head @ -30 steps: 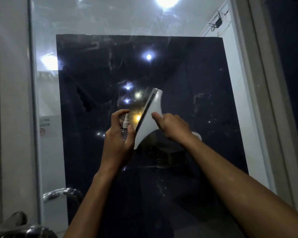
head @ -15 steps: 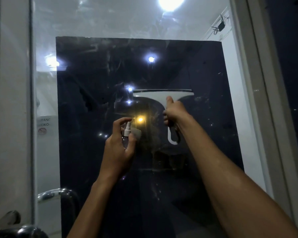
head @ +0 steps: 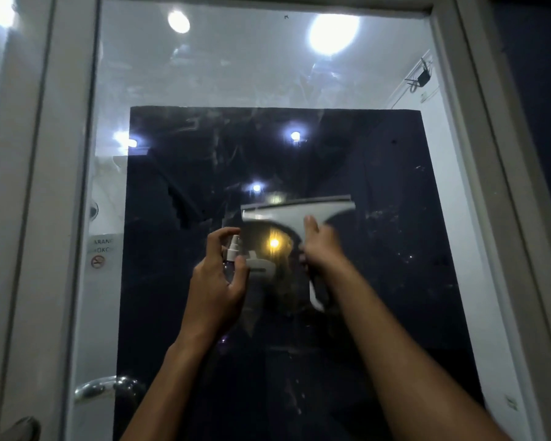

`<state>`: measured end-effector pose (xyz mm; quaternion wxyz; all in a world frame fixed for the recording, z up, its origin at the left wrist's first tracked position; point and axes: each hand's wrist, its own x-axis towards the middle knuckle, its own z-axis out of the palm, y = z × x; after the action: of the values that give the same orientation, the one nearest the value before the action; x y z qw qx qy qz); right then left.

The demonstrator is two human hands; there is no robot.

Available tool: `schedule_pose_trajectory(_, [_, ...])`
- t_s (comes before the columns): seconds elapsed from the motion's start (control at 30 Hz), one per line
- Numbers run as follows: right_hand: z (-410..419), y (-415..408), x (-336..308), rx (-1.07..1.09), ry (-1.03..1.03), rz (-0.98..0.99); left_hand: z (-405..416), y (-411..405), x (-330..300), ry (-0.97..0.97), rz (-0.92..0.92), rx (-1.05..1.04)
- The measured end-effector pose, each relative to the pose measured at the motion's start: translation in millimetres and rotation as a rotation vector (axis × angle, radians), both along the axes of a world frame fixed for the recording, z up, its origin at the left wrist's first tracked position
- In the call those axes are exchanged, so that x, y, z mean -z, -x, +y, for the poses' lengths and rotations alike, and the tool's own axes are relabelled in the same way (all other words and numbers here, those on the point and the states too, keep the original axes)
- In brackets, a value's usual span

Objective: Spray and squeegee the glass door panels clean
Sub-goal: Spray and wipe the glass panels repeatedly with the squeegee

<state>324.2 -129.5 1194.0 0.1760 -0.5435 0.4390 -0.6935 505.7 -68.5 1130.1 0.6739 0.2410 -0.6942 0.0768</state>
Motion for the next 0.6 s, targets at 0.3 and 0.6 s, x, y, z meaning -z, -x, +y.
schedule_pose_trajectory(0.3, [4, 6, 43, 0.058, -0.082, 0.223, 4, -23, -9, 0.017, 0.032, -0.005])
schedule_pose_trajectory(0.6, [33, -28, -19, 0.081, 0.108, 0.281, 14, -31, -18, 0.024, 0.009, -0.023])
